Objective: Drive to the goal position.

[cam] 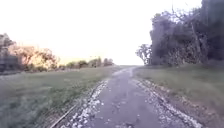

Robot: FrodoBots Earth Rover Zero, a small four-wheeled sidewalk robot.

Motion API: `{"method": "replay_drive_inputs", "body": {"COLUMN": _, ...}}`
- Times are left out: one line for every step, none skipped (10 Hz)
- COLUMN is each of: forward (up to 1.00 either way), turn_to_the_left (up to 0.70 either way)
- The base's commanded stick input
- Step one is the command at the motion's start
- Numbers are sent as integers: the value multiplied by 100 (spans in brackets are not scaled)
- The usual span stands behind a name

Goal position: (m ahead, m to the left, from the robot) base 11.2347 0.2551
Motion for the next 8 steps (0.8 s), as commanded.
{"method": "replay_drive_inputs", "body": {"forward": 58, "turn_to_the_left": 0}}
{"method": "replay_drive_inputs", "body": {"forward": 59, "turn_to_the_left": 0}}
{"method": "replay_drive_inputs", "body": {"forward": 59, "turn_to_the_left": 0}}
{"method": "replay_drive_inputs", "body": {"forward": 59, "turn_to_the_left": 0}}
{"method": "replay_drive_inputs", "body": {"forward": 60, "turn_to_the_left": 0}}
{"method": "replay_drive_inputs", "body": {"forward": 61, "turn_to_the_left": 0}}
{"method": "replay_drive_inputs", "body": {"forward": 62, "turn_to_the_left": 0}}
{"method": "replay_drive_inputs", "body": {"forward": 63, "turn_to_the_left": 0}}
